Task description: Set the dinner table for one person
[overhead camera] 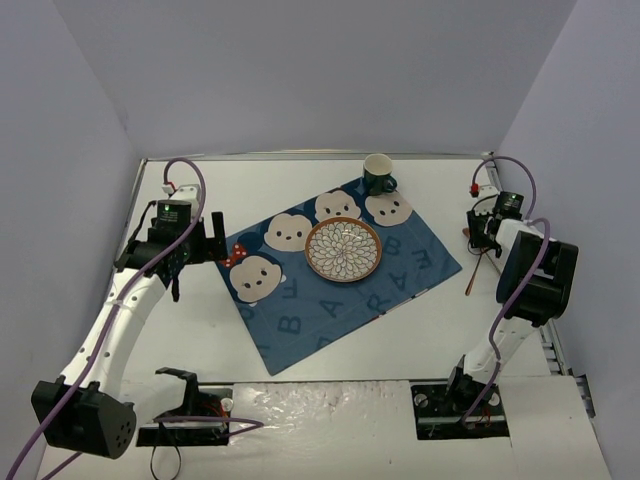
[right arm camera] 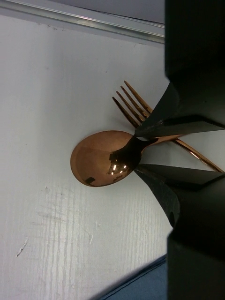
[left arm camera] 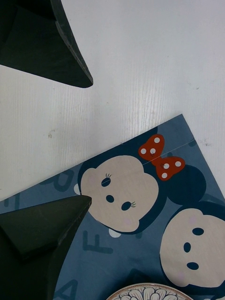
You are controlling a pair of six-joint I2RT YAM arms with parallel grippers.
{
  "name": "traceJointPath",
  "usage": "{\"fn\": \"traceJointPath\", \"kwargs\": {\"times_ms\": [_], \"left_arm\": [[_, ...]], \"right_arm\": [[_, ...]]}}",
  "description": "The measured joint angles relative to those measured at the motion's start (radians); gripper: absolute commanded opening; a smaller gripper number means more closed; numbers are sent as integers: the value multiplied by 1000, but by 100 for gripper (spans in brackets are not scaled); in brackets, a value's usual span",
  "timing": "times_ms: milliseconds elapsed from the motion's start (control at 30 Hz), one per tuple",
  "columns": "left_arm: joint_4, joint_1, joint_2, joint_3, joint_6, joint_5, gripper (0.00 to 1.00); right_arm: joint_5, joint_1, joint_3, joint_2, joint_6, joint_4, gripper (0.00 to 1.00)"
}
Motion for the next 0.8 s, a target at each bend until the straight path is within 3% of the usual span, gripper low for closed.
{"fn": "traceJointPath", "kwargs": {"times_ms": [100, 233, 533, 800], "left_arm": [[0, 0, 0, 0, 0, 0, 97], [0, 0, 0, 0, 0, 1, 97], [0, 0, 1, 0, 0, 6, 97], [12, 0, 1, -3, 1, 60, 97]], "right_arm": [[-5, 0, 8, 9, 3, 2, 6], [-9, 6, 9, 10, 6, 1, 0], [-7, 48, 22, -12, 64, -15, 0], [-23, 149, 77, -199, 214, -38, 0]]}}
